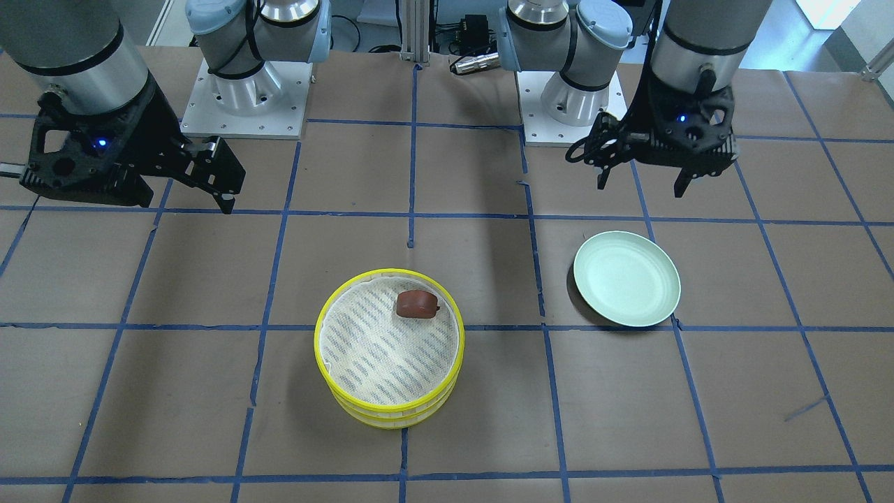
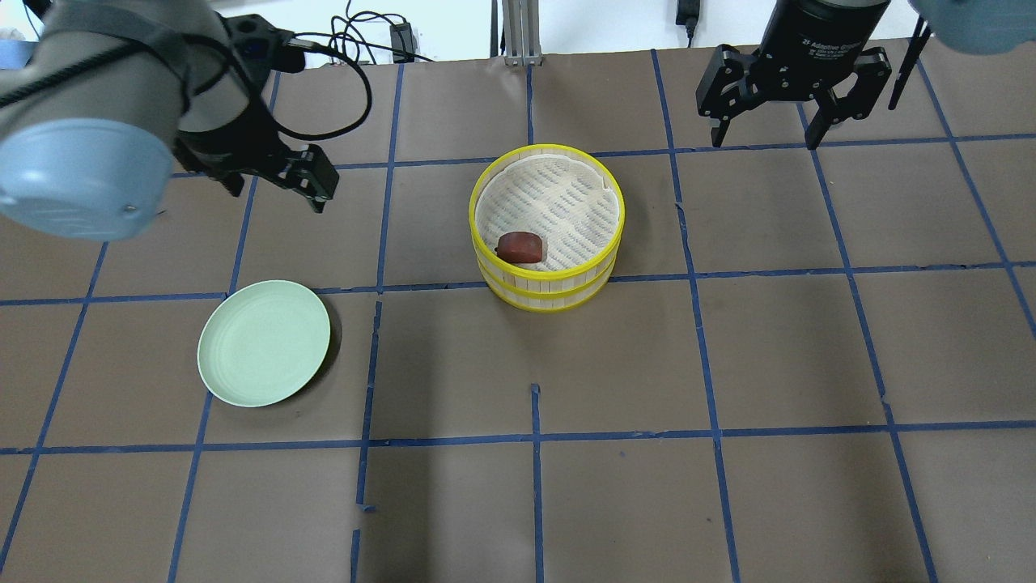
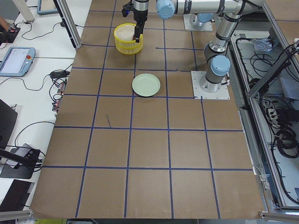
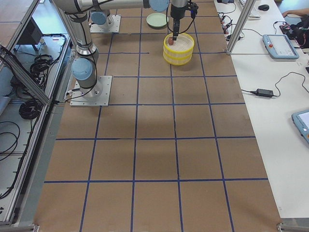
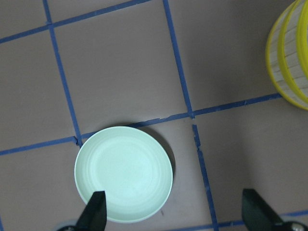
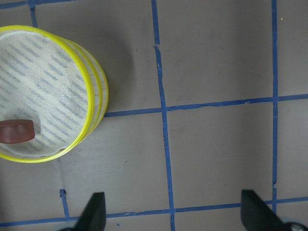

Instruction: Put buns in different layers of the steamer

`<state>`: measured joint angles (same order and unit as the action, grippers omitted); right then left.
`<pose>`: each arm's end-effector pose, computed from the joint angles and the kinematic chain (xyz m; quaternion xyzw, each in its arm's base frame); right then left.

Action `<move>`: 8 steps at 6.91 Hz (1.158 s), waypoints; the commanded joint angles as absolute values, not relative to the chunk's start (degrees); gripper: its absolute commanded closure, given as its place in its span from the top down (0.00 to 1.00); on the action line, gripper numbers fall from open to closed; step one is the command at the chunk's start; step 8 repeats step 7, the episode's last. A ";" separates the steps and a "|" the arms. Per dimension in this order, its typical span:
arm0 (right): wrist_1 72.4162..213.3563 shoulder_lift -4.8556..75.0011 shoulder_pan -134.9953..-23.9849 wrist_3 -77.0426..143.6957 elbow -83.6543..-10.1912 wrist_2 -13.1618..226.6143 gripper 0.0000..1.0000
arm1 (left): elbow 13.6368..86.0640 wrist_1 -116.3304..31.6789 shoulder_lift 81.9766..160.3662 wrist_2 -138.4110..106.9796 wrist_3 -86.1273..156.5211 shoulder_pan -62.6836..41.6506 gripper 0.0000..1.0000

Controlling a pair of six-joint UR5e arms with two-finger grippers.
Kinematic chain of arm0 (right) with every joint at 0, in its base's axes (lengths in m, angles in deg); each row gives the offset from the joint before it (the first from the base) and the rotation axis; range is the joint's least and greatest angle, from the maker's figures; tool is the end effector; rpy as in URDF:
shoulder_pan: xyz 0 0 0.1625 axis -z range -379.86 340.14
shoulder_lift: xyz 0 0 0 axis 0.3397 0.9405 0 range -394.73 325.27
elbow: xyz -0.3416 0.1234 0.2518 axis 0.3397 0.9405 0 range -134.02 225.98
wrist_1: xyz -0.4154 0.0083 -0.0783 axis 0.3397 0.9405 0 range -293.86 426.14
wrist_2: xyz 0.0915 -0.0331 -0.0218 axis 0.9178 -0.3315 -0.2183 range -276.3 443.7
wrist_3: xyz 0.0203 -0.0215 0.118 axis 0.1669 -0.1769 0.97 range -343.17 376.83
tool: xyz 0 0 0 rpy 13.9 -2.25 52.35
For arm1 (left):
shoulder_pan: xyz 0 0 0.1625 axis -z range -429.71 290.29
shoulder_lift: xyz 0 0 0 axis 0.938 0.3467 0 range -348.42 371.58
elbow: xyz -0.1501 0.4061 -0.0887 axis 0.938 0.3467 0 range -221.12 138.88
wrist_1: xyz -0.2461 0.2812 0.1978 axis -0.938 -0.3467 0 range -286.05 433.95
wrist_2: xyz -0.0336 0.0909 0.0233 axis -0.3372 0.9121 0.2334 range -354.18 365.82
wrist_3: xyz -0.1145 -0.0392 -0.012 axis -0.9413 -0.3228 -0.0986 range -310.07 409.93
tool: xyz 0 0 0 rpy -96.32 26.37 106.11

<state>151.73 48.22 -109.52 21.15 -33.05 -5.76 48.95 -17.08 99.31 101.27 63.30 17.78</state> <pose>0.1312 -0.5540 0.5061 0.0408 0.9991 0.0044 0.0045 -0.1005 -0.4905 0.5005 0.0941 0.9944 -0.0035 0.0485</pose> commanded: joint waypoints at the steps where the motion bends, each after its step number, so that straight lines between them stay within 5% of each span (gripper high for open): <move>1: 151.83 48.24 -109.59 21.05 -32.85 -5.77 1.00 | 44.06 -27.55 98.67 101.35 63.20 16.34 1.00; 8: 151.74 48.41 -109.59 21.22 -34.17 -5.77 1.00 | 45.71 -27.38 98.59 98.81 59.01 16.33 1.00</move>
